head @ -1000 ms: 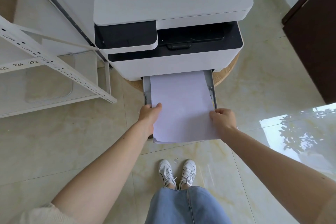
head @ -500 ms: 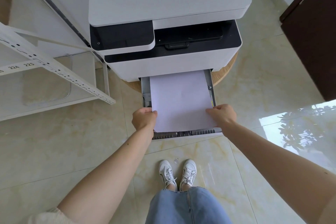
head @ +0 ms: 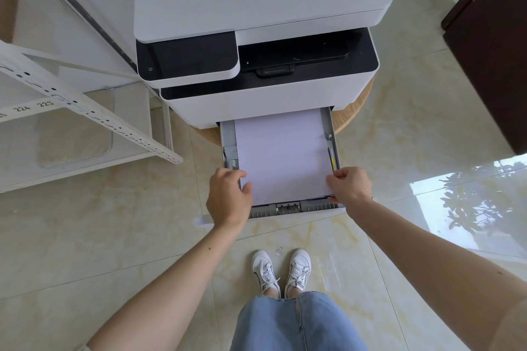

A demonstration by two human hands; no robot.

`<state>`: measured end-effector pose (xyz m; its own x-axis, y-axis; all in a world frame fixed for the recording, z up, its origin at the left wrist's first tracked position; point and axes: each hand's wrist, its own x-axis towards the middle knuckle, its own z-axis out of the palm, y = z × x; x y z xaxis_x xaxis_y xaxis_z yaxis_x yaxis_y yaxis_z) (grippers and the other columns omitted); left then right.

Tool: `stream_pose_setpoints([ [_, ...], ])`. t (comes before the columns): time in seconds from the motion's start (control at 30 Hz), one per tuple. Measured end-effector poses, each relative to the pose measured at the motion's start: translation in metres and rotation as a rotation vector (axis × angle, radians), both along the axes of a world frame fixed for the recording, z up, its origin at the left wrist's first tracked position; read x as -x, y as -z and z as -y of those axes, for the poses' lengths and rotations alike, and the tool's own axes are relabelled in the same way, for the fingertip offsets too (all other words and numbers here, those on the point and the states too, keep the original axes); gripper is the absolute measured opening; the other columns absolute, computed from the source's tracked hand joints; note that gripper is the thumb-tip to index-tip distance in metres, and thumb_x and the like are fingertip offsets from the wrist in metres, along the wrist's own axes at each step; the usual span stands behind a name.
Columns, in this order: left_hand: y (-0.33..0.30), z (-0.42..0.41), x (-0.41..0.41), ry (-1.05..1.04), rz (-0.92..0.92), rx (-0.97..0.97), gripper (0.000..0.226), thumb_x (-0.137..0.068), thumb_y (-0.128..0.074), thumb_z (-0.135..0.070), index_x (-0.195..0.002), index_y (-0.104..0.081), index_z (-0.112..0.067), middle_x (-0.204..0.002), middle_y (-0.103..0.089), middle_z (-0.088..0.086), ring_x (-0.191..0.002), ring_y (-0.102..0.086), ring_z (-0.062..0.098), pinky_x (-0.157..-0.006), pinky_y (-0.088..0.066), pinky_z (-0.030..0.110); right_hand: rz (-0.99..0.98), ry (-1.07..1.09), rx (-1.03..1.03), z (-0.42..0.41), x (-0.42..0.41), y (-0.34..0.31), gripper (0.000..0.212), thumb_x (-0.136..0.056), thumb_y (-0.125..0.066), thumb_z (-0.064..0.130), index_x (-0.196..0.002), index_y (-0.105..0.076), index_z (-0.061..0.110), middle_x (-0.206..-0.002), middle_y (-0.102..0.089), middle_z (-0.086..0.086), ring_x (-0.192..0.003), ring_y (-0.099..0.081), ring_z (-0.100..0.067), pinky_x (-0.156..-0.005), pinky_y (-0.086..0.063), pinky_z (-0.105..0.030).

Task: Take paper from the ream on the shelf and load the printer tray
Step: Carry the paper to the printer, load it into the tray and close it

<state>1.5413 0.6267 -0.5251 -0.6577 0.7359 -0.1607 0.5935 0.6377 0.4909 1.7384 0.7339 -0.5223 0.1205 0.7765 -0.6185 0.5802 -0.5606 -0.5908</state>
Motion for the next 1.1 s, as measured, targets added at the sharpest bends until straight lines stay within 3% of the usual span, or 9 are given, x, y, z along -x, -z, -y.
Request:
stream_pose_setpoints([
  [0.13, 0.013, 0.005, -0.018, 0.56, -0.067, -0.141, 0.026, -0.069, -0.084, -0.033, -0.085, -0.077, -0.013, -0.085, -0.07, 0.0, -0.081, -0.064, 0.024, -0.068, -0.051, 0.031, 0.012, -0.007, -0.033, 0.002, 0.0, 0.0, 0.017, -0.085, -0.057, 0.005, -0.071, -0.065, 0.01, -0.077, -0.063, -0.006, -0.062, -0.068, -0.034, -0.065, -0.06, -0.052],
  [0.27, 0.023, 0.01, -0.033, 0.821, -0.051, 0.009, 0.051, -0.05, -0.092, -0.039, -0.088, -0.076, -0.009, -0.091, -0.073, 0.001, -0.082, -0.068, 0.024, -0.068, -0.056, 0.032, 0.031, -0.007, -0.043, 0.003, 0.002, 0.002, 0.029, -0.083, -0.059, 0.008, -0.061, -0.054, 0.026, -0.067, -0.058, 0.001, -0.076, -0.07, -0.038, -0.067, -0.06, -0.053],
  [0.4, 0.025, 0.011, -0.035, 0.797, -0.091, -0.015, 0.046, -0.045, -0.095, -0.018, -0.084, -0.073, -0.008, -0.09, -0.073, 0.001, -0.081, -0.069, 0.024, -0.059, -0.059, 0.033, 0.055, -0.021, -0.051, 0.004, 0.002, 0.003, 0.031, -0.083, -0.06, 0.01, -0.061, -0.052, 0.029, -0.066, -0.057, 0.003, -0.078, -0.07, -0.036, -0.069, -0.06, -0.052],
  [0.57, 0.023, 0.014, -0.039, 0.734, -0.099, -0.021, 0.043, -0.049, -0.095, -0.019, -0.087, -0.075, -0.014, -0.098, -0.076, -0.003, -0.088, -0.071, 0.019, -0.059, -0.058, 0.027, 0.105, -0.052, -0.083, 0.005, 0.003, 0.005, 0.021, -0.084, -0.059, 0.015, -0.067, -0.058, 0.028, -0.078, -0.068, -0.003, -0.076, -0.07, -0.032, -0.064, -0.058, -0.044],
  [0.63, 0.022, 0.015, -0.04, 0.712, -0.095, -0.016, 0.04, -0.053, -0.093, -0.02, -0.088, -0.075, -0.016, -0.102, -0.076, -0.004, -0.093, -0.071, 0.018, -0.06, -0.057, 0.026, 0.158, -0.077, -0.088, 0.006, 0.002, 0.005, 0.013, -0.083, -0.059, 0.017, -0.076, -0.068, 0.023, -0.08, -0.072, -0.004, -0.079, -0.068, -0.028, -0.054, -0.04, -0.027],
  [0.67, 0.022, 0.016, -0.041, 0.709, -0.096, -0.014, 0.039, -0.054, -0.093, -0.02, -0.088, -0.075, -0.017, -0.103, -0.076, -0.004, -0.095, -0.071, 0.017, -0.06, -0.057, 0.027, 0.19, -0.085, -0.091, 0.008, 0.002, 0.006, 0.013, -0.082, -0.058, 0.018, -0.081, -0.071, 0.022, -0.08, -0.073, -0.005, -0.08, -0.065, -0.027, -0.052, -0.028, -0.023],
  [0.73, 0.022, 0.016, -0.041, 0.702, -0.089, 0.002, 0.036, -0.059, -0.09, -0.02, -0.091, -0.074, -0.018, -0.107, -0.075, -0.005, -0.1, -0.069, 0.016, -0.06, -0.056, 0.027, 0.237, -0.093, -0.104, 0.009, 0.003, 0.007, 0.013, -0.083, -0.06, 0.02, -0.089, -0.07, 0.022, -0.082, -0.071, -0.002, -0.08, -0.059, -0.024, -0.052, -0.021, -0.022],
  [0.87, 0.022, 0.016, -0.041, 0.683, -0.069, 0.015, 0.033, -0.068, -0.085, -0.02, -0.099, -0.072, -0.018, -0.115, -0.071, -0.008, -0.109, -0.064, 0.016, -0.063, -0.054, 0.029, 0.291, -0.057, -0.123, 0.01, 0.004, 0.012, 0.014, -0.083, -0.065, 0.024, -0.095, -0.059, 0.026, -0.084, -0.064, 0.007, -0.082, -0.055, -0.02, -0.067, -0.031, -0.03],
  [1.1, 0.03, 0.013, -0.037, 0.651, 0.038, 0.048, 0.04, -0.072, -0.082, -0.029, -0.107, -0.065, -0.02, -0.117, -0.059, -0.009, -0.107, -0.054, 0.016, -0.076, -0.047, 0.028, 0.4, -0.229, -0.206, 0.011, -0.003, 0.021, 0.012, -0.079, -0.068, 0.023, -0.081, -0.057, 0.02, -0.09, -0.056, 0.0, -0.07, -0.052, -0.026, -0.07, -0.044, -0.036],
])
